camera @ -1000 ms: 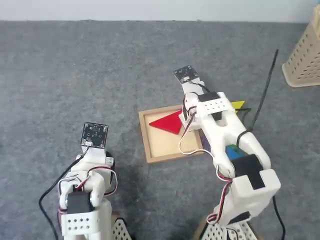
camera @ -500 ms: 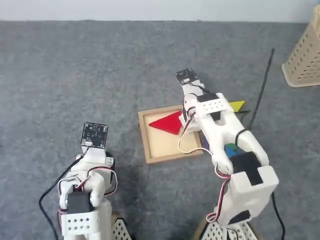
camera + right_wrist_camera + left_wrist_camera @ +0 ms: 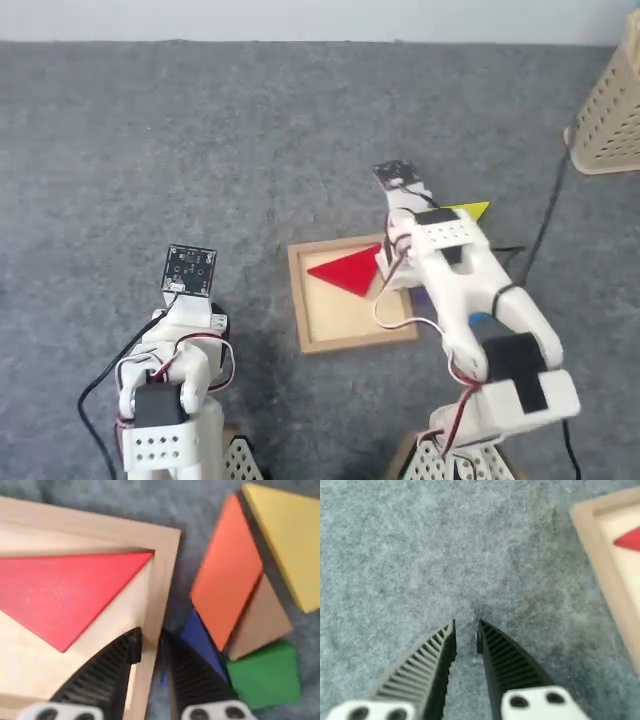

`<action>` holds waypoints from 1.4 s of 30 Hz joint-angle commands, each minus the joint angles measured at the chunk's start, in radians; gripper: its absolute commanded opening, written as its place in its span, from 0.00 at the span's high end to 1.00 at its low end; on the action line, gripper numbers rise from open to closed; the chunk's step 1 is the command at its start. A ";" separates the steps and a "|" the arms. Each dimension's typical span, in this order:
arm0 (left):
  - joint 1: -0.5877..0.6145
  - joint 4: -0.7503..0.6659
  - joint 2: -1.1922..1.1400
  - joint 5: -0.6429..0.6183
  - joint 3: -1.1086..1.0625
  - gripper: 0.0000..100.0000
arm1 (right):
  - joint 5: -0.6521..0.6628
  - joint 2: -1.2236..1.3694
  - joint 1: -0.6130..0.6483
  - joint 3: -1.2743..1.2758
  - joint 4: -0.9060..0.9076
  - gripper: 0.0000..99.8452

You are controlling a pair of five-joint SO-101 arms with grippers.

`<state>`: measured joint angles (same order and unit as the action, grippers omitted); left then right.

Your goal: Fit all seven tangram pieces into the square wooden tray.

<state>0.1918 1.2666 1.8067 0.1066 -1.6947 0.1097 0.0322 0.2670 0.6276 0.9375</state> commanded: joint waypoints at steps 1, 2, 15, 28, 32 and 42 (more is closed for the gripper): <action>-0.003 0.000 0.021 -0.008 0.010 0.93 | -0.003 -0.093 -0.038 0.006 -0.013 0.99; -0.003 0.000 0.021 -0.008 0.010 0.93 | -0.003 -0.099 -0.030 0.006 -0.013 0.98; -0.003 0.000 0.021 -0.008 0.010 0.93 | -0.003 -0.113 0.028 -0.112 0.073 0.90; -0.003 0.000 0.021 -0.008 0.010 0.93 | 0.068 0.033 0.223 -0.242 0.033 0.98; -0.003 0.000 0.021 -0.008 0.010 0.93 | 0.068 0.139 0.186 -0.298 0.021 0.98; -0.003 0.000 0.021 -0.008 0.010 0.93 | 0.069 0.315 0.163 -0.503 0.073 0.98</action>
<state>0.1918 1.2666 1.8067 0.1066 -1.6947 0.1573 0.3284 0.4588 0.1949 0.9835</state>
